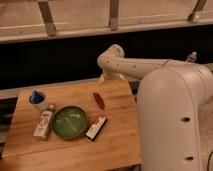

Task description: Place the pepper in the ceramic bowl

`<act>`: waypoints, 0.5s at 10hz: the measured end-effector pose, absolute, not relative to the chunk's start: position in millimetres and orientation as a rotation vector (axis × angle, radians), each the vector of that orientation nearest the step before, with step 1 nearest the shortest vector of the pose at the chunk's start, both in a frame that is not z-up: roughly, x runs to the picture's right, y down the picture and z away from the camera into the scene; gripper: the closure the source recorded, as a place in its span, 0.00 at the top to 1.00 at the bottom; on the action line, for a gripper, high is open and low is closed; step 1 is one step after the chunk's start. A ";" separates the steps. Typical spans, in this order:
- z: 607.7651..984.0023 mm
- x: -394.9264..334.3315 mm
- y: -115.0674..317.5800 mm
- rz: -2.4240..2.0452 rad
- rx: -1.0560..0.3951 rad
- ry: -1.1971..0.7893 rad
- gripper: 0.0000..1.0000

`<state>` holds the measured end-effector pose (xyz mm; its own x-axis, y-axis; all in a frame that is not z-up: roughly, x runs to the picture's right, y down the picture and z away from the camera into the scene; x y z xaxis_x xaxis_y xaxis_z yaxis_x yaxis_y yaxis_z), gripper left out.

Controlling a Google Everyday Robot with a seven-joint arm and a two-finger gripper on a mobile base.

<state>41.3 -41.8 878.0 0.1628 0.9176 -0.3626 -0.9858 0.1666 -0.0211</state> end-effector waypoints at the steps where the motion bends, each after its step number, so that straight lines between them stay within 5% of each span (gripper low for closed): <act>1: 878.1 41.3 -41.8 1.382 -0.277 0.293 0.80; 5: 878.8 41.3 -40.8 1.383 -0.279 0.295 0.80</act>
<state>41.3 -40.8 878.8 0.1622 0.9170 -0.3643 -0.9859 0.1660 -0.0210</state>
